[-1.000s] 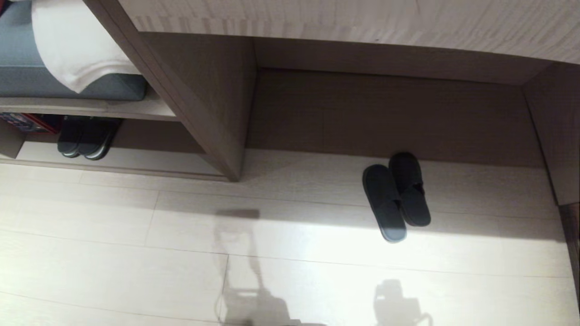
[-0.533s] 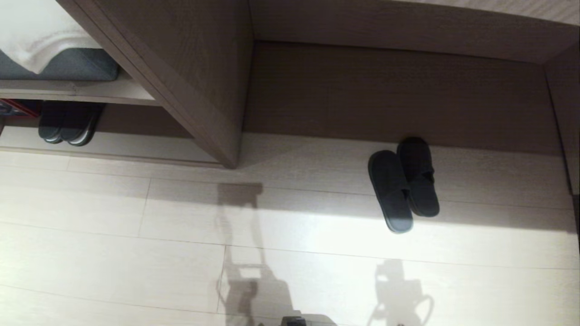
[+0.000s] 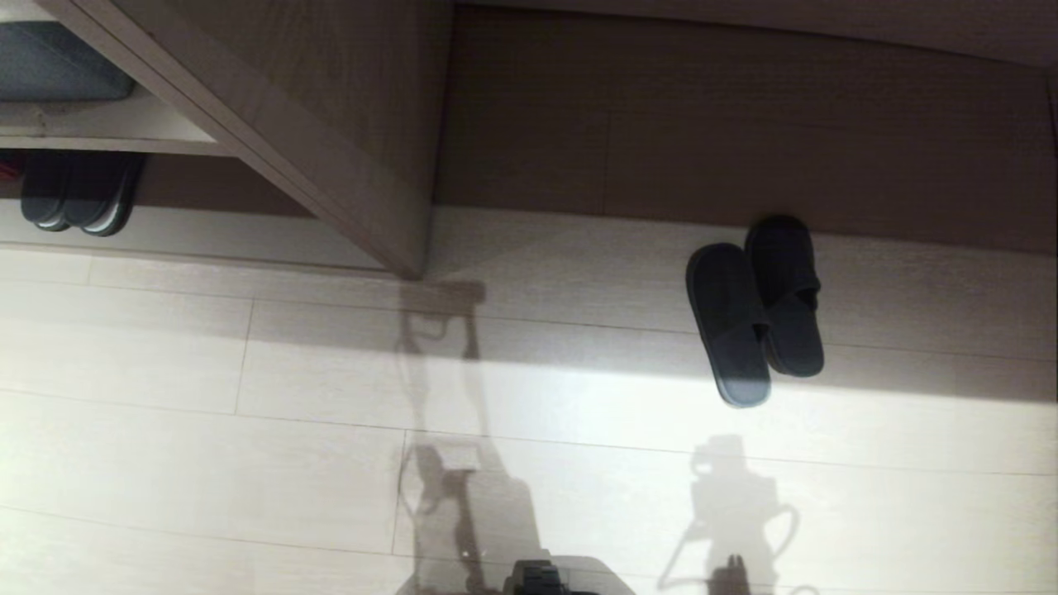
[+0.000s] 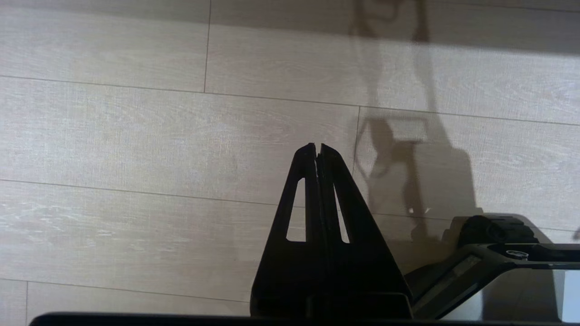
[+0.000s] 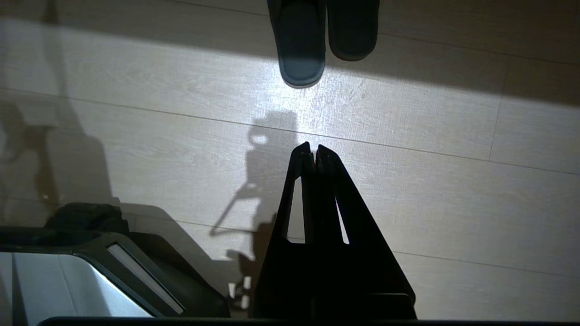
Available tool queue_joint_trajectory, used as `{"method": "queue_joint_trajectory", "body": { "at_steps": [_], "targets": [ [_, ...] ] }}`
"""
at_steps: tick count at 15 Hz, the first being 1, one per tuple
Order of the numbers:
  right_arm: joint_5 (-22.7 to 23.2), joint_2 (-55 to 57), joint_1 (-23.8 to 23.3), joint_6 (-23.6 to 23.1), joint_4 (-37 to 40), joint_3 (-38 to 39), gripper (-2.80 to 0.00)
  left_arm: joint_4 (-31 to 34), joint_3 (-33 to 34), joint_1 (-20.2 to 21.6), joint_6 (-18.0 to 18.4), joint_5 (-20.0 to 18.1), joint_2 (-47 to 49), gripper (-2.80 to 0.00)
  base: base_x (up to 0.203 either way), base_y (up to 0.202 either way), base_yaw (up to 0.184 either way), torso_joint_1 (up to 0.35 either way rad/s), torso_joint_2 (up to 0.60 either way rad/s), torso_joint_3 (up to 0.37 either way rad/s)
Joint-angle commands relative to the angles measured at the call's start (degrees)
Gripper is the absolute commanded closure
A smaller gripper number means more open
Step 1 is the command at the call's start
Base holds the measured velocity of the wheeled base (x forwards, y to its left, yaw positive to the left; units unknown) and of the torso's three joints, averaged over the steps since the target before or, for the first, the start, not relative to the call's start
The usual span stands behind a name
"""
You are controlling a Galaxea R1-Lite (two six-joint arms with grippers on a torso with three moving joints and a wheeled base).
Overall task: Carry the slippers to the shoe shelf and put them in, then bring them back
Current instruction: Pick up the slippers on the floor
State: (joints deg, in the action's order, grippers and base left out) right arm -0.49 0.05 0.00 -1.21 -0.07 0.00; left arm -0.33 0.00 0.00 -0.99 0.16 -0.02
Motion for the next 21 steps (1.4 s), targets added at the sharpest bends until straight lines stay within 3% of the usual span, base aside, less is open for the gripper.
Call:
{"method": "queue_joint_trajectory", "body": {
  "at_steps": [1,21],
  "targets": [
    [-0.04,0.04,0.0,0.06,-0.01,0.0,0.0,-0.02,0.0,0.09,0.02,0.01,0.02,0.0,0.0,0.0,0.0,0.0,0.0,-0.205],
    [-0.04,0.13,0.0,-0.29,-0.01,0.0,0.0,-0.02,0.0,0.0,0.02,0.01,0.02,0.0,0.0,0.0,0.0,0.003,0.0,-0.197]
  ]
}}
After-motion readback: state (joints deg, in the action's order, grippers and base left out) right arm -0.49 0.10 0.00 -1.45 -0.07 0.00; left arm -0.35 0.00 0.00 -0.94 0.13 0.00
